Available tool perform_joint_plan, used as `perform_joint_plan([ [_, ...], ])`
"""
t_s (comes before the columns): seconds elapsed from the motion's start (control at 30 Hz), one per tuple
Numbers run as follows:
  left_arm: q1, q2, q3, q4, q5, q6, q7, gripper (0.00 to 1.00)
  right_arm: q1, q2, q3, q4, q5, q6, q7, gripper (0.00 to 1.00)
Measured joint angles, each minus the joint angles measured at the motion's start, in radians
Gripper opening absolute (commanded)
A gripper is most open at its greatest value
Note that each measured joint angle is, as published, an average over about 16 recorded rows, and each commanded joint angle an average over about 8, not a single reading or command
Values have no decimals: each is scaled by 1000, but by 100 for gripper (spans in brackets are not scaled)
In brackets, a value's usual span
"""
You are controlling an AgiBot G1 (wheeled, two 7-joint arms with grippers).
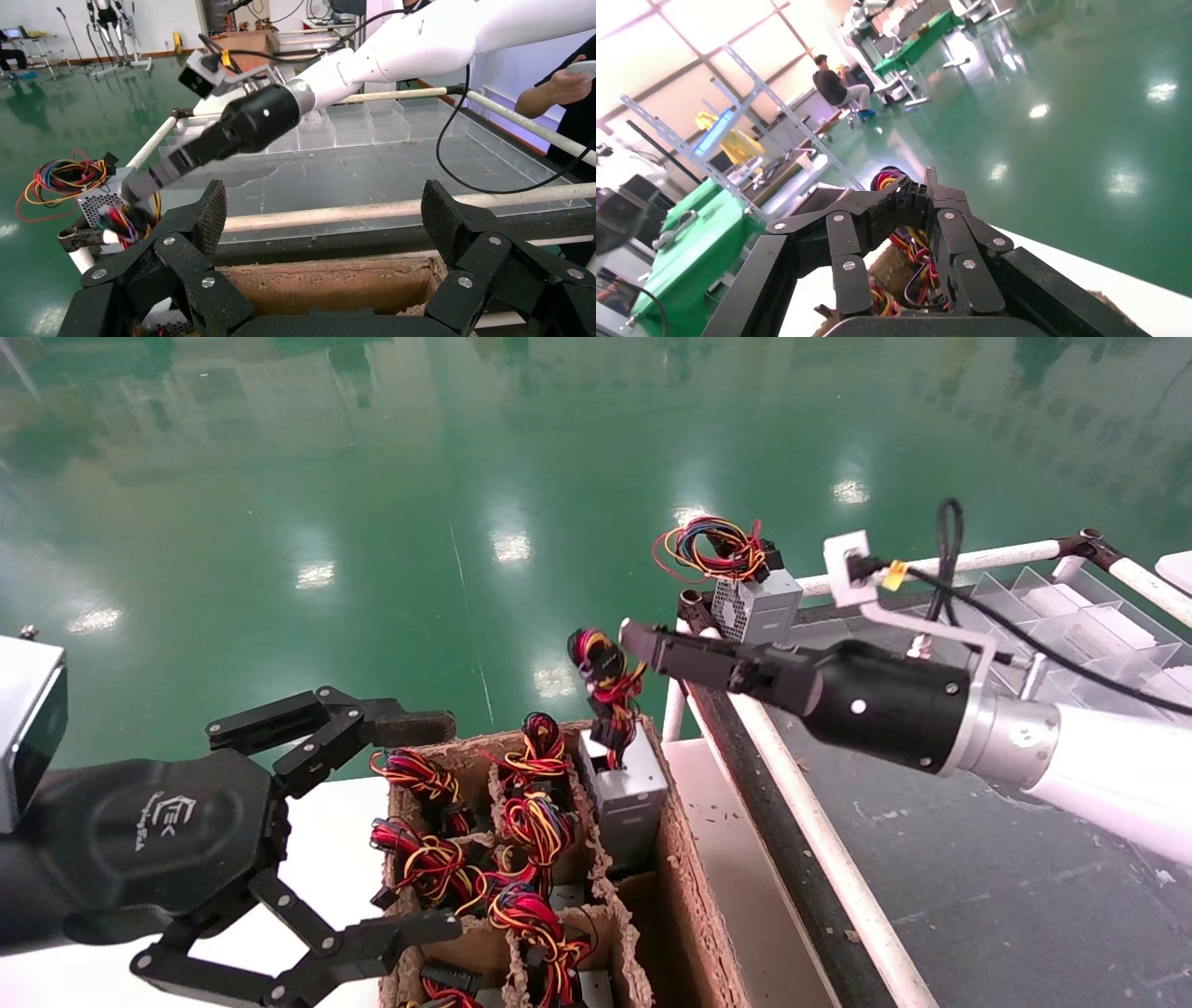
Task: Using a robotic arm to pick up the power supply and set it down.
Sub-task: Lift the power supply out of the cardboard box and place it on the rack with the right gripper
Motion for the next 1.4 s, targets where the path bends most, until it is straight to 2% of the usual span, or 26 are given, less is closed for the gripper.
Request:
perform_joint_plan([
  [0.7, 0, 0, 0, 0, 0, 0, 0, 100, 5, 102, 28, 198, 115, -13, 136, 0],
  [1.4, 0, 0, 1, 0, 0, 0, 0, 100, -32, 277, 38, 315, 278, -9, 219, 0],
])
